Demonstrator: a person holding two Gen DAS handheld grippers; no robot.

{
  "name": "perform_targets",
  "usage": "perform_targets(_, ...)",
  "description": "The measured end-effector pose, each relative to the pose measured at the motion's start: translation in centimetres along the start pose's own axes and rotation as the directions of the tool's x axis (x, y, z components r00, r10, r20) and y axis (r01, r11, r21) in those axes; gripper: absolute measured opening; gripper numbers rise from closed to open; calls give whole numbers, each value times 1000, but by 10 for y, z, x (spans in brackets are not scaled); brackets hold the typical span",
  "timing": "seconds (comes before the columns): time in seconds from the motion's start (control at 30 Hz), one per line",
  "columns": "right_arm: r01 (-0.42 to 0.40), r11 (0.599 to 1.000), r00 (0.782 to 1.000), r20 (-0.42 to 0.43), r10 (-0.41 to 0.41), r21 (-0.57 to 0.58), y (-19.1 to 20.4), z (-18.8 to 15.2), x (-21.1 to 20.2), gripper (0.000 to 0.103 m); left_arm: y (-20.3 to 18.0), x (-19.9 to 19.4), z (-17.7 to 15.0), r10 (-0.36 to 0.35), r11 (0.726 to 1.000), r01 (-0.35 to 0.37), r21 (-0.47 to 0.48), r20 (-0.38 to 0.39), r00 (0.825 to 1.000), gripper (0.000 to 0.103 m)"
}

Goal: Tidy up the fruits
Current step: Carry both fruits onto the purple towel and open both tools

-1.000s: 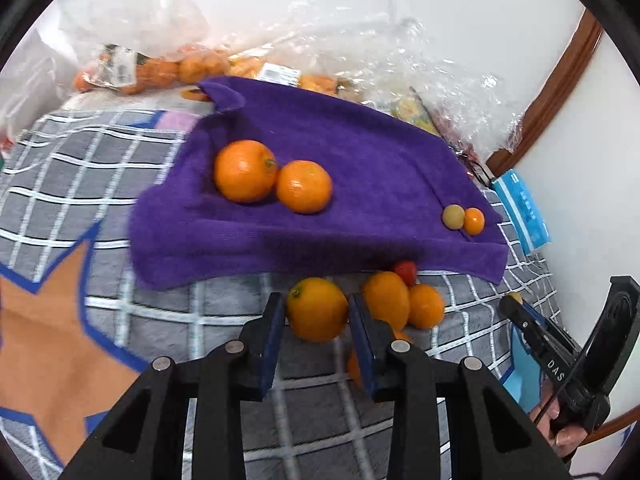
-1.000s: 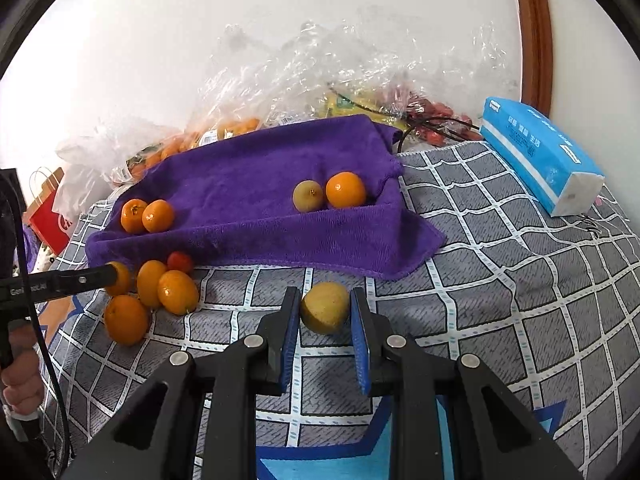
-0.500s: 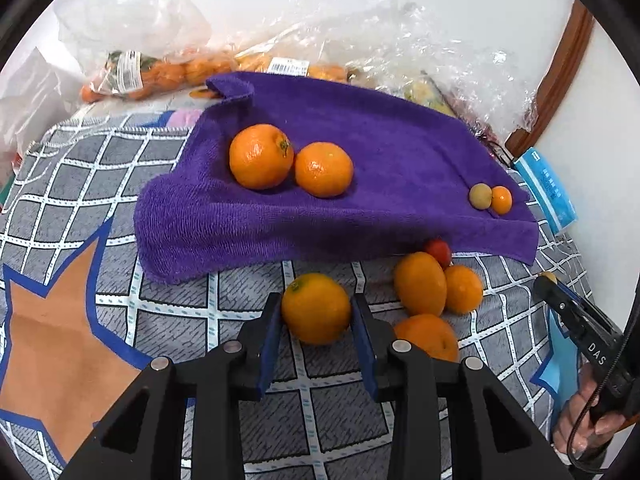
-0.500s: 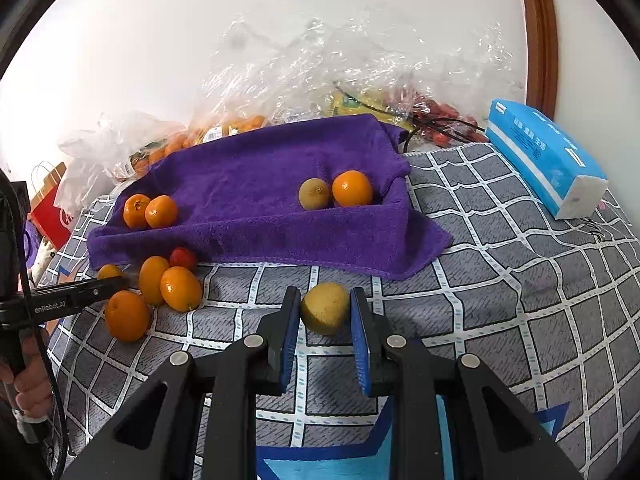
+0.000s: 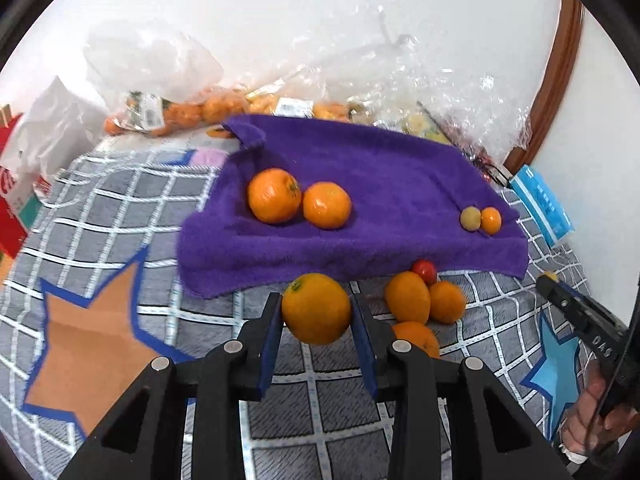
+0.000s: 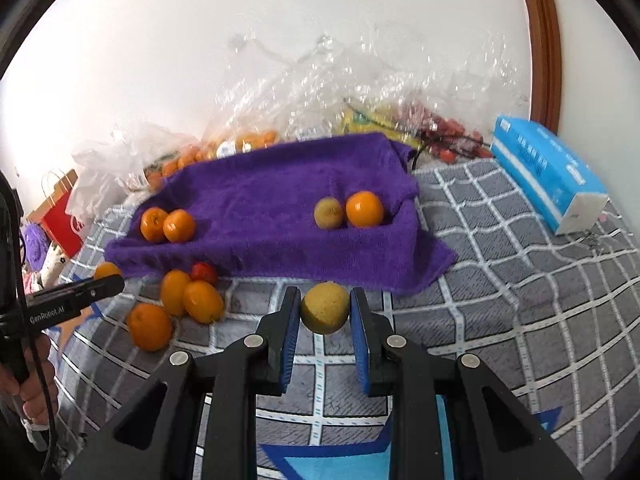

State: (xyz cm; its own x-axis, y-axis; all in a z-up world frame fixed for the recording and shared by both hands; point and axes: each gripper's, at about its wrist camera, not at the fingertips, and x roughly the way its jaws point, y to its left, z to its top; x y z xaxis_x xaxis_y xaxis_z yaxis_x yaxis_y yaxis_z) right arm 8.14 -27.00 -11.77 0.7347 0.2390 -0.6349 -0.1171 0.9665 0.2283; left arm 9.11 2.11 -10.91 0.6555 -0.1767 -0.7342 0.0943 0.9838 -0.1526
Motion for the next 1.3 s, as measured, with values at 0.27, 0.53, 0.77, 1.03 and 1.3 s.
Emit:
perform_targets(0.27,6,1000,999,39,-5,-29,23,32,-42,25,4,-32,8,-26,998,25,-65,-14,1000,32)
perform_targets(0.53,-2,1000,998,60,3,-19,39,60,-62,25,-7,-56,28,-7,1000,7,-26,4,1000,32)
perform_targets(0.77,3,1000,998,62,-2,-14,44,83,-62,25,-9,-73,53,-18,1000,19,-17,47,999,32)
perform_targets(1.03,12,999,997,71,-9,-36,44,110,-54,25,-18,-74,85,-25,1000,26,-4,90,996,32)
perform_targets(1.3,17,999,998,67,-14,-45,37,133,-30,25,-24,-52,109,-44,999,45,-8,90,995,32)
